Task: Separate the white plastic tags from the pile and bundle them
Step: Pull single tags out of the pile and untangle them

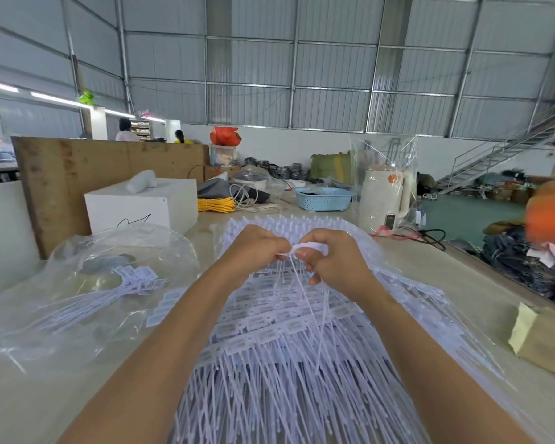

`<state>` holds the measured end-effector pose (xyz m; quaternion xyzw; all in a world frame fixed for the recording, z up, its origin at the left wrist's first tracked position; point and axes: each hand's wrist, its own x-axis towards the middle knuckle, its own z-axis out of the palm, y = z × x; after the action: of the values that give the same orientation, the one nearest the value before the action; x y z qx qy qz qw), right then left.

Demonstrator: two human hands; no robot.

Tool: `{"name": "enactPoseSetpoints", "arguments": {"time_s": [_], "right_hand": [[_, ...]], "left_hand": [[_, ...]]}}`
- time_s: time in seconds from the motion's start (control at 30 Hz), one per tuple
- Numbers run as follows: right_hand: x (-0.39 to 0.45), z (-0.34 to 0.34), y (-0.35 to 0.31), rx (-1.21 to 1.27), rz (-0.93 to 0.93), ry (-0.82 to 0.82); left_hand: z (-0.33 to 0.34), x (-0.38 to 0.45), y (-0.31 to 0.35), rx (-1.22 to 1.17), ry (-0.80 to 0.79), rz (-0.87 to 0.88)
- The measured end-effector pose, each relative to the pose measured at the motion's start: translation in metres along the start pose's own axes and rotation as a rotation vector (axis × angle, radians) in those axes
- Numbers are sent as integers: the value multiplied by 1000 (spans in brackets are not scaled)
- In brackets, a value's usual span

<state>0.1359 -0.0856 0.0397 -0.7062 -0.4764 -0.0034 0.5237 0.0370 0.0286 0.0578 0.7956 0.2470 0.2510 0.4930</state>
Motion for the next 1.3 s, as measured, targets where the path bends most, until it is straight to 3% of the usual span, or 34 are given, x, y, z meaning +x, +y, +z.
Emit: {"name": "enactPoseSetpoints", "arguments": {"time_s": [0.07,0.13,0.2,0.27,0.4,0.53,0.73,0.8,0.93,1.07,1.17,1.3], "right_hand": [[3,-1,6,-210,-78,44],[7,-10,15,-337,-38,110],[8,-26,24,-102,143,195],[9,-48,27,293,327,312],[13,-83,22,609,408,451],[13,-87,14,692,400,315],[7,-58,-4,411,374,-115],[5,-40,-7,263,340,-187],[2,-21,-7,321,326,-197],[5,-25,-6,327,274,-97],[5,-27,-6,399,241,-85],[4,-24,-6,389,192,-104]], "left_hand": [[-3,-2,2,1,-67,-51],[-5,-3,5,-4,-137,-45],[-6,-4,9,30,-126,53],[-5,-6,13,71,-129,169],[3,-8,16,139,-141,244],[4,-6,11,295,-155,271],[6,-5,3,333,-225,289],[6,-5,2,310,-210,315],[3,-2,2,293,-135,376],[3,1,1,68,-33,254],[4,2,2,-111,-65,129],[6,2,2,-213,-106,100]]}}
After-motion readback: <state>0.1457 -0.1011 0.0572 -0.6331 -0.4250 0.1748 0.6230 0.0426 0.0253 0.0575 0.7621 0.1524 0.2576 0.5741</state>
